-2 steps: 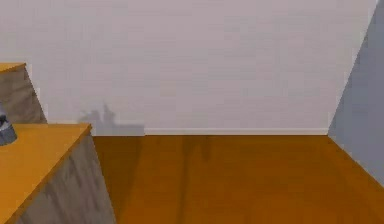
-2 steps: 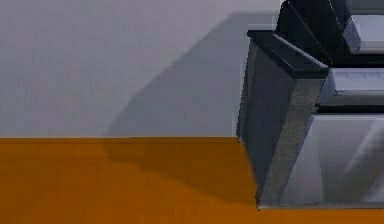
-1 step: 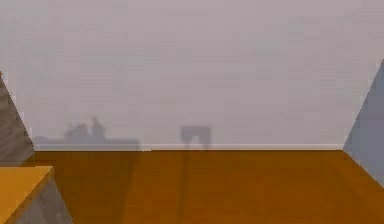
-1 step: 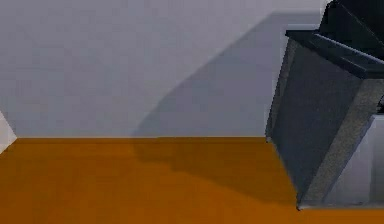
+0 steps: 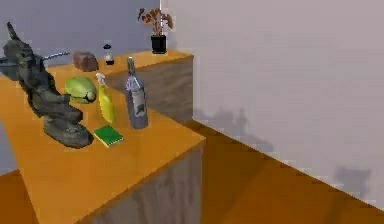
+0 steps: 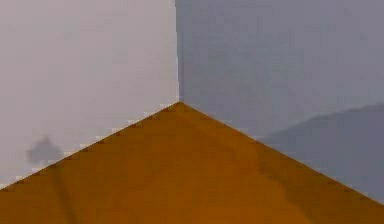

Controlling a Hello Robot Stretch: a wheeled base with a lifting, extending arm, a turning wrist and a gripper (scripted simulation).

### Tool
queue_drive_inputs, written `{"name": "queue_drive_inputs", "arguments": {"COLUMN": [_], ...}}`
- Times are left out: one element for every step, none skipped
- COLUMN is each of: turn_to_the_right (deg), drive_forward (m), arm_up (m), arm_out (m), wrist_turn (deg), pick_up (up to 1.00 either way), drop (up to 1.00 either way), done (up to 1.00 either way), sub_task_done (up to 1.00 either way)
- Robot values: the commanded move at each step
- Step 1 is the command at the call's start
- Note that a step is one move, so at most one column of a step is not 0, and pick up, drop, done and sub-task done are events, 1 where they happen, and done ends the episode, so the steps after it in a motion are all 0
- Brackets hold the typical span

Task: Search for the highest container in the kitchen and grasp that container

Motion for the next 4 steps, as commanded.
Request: {"name": "queue_drive_inputs", "arguments": {"turn_to_the_right": [-45.0,-45.0,-21.0,45.0], "drive_forward": [0.0,0.0,0.0,0.0], "arm_up": [0.0,0.0,0.0,0.0], "arm_out": [0.0,0.0,0.0,0.0], "wrist_turn": [0.0,0.0,0.0,0.0], "pick_up": [0.0,0.0,0.0,0.0], "drop": [0.0,0.0,0.0,0.0], "done": [0.0,0.0,0.0,0.0], "sub_task_done": [0.0,0.0,0.0,0.0]}}
